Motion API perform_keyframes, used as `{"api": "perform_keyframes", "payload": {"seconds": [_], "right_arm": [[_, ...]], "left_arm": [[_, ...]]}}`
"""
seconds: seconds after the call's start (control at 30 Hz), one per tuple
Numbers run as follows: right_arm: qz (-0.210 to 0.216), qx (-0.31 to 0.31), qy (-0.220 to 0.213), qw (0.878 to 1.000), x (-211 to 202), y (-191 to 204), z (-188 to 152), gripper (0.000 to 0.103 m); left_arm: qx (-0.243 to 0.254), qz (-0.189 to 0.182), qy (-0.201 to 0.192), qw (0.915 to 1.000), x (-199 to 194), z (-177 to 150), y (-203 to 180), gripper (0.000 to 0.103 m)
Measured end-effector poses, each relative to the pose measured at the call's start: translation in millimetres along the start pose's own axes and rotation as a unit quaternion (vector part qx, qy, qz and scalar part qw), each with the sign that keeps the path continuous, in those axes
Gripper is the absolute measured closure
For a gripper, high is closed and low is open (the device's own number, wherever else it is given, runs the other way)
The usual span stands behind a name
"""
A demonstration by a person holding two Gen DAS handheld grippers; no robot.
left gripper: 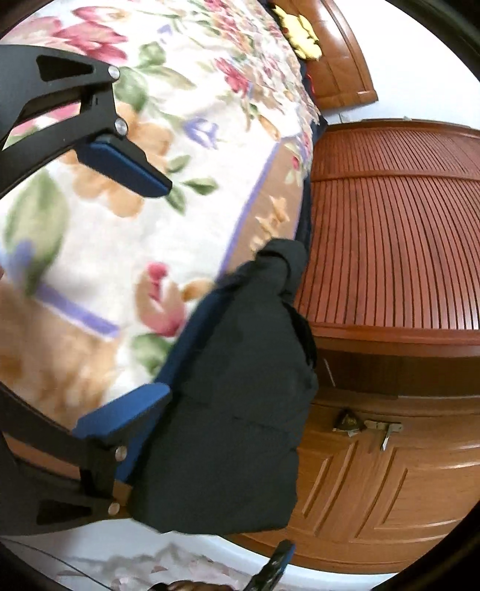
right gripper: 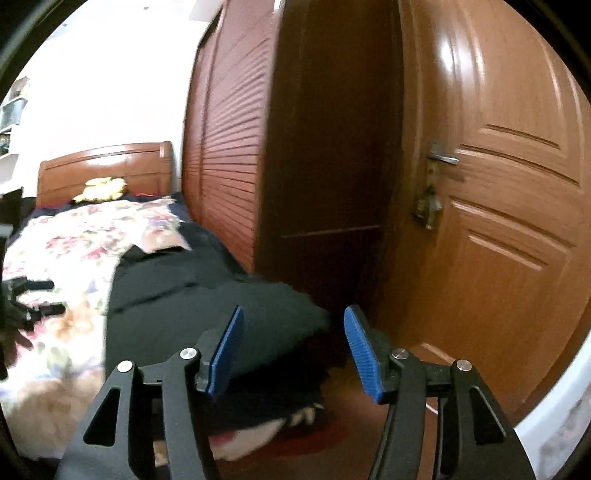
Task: Fold large clothes
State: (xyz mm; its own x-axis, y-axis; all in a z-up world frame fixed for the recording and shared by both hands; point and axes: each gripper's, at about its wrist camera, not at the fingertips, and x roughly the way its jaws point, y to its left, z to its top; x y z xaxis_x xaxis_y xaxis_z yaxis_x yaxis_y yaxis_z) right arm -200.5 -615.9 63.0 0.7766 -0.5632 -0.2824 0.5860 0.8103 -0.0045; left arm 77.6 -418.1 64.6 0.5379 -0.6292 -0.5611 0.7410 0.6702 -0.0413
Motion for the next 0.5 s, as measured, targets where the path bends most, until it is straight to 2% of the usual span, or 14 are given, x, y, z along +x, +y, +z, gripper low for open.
{"api": "perform_keyframes", "payload": {"seconds": [0.1, 0.23, 0.43, 0.5], "right_arm": [[0.027, -0.012, 0.004, 1.0, 2, 15, 3, 0.044], [0.063, 0.005, 0.04, 0.997, 36, 16, 1, 0.044], [0.056, -0.005, 0.137, 0.989, 98, 6, -26, 0.044], [0.049, -0.009, 0.134, 0.99, 99, 1, -28, 0.044]], "left_arm": [[-0.005, 0.006, -0.012, 0.9999, -24, -14, 6, 0.0], [-0.011, 0.023, -0.028, 0.9993, -54, -27, 16, 0.0], [-0.018, 0.054, -0.043, 0.9975, -94, -47, 34, 0.0], [-0.017, 0.066, -0.045, 0.9967, -103, -56, 40, 0.0]]}}
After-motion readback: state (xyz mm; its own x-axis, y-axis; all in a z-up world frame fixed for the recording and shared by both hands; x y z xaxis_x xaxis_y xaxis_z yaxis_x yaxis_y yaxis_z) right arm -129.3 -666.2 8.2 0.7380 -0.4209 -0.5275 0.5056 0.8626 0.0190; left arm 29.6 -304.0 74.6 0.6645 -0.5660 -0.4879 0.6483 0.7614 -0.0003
